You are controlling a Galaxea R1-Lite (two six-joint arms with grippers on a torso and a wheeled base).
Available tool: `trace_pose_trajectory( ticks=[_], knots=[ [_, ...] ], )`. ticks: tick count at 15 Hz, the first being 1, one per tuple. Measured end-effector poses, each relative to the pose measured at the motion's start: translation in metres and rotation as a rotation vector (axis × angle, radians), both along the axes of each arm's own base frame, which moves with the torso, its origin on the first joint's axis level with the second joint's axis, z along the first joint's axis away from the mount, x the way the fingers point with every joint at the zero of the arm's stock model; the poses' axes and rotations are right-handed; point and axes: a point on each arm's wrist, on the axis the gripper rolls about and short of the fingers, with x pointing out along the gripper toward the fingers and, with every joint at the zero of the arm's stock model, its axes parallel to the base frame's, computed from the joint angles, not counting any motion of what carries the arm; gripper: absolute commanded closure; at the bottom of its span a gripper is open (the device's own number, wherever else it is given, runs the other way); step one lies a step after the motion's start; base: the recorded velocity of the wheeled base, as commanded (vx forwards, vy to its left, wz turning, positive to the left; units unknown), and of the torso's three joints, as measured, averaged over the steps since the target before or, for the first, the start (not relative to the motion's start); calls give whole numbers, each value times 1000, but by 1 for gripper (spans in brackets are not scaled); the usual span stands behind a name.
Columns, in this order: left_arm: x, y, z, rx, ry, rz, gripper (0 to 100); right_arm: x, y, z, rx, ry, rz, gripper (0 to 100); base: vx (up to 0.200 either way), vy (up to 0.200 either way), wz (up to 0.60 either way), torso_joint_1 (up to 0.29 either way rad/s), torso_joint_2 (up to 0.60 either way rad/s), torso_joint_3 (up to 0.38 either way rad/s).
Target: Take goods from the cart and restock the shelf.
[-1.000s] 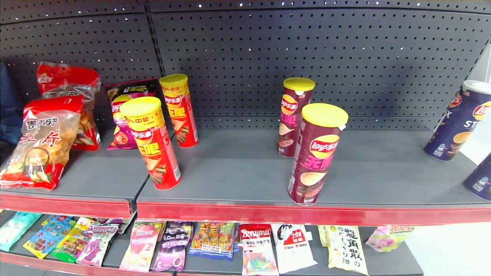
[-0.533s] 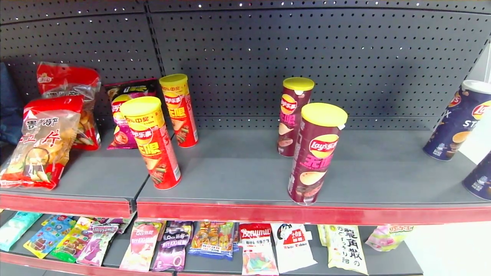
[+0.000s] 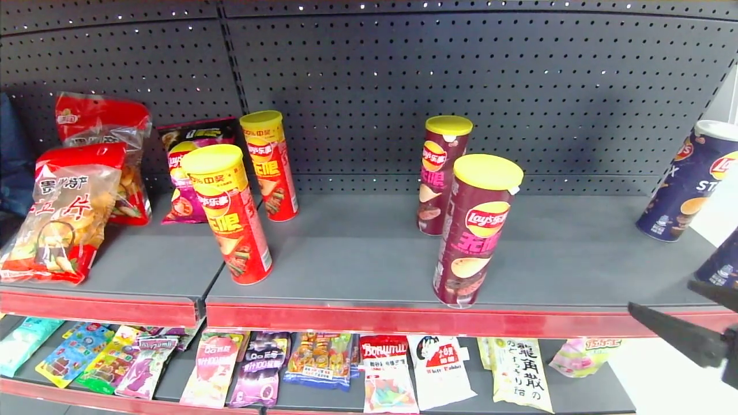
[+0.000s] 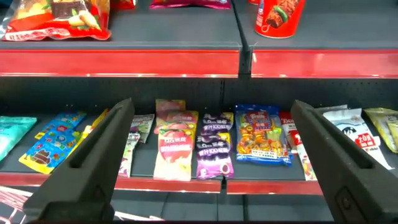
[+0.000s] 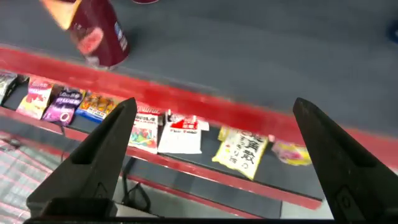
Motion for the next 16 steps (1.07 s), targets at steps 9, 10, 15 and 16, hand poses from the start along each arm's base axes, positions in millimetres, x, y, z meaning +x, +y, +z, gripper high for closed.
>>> trace_pose_trajectory(
  ticks=[9, 10, 15, 16],
  knots=[
    [0, 0, 0, 2, 1, 6, 0, 114, 38, -31, -37, 172, 105, 0, 0, 0, 0, 0, 0, 0],
    [0, 0, 0, 2, 1, 7, 0, 119, 43, -32, -41, 179, 117, 0, 0, 0, 0, 0, 0, 0],
    [0, 0, 0, 2, 1, 9, 0, 131, 57, -43, -99, 208, 150, 0, 0, 0, 0, 0, 0, 0],
    [0, 0, 0, 2, 1, 8, 0, 132, 58, -45, -103, 215, 151, 0, 0, 0, 0, 0, 0, 0]
  ],
)
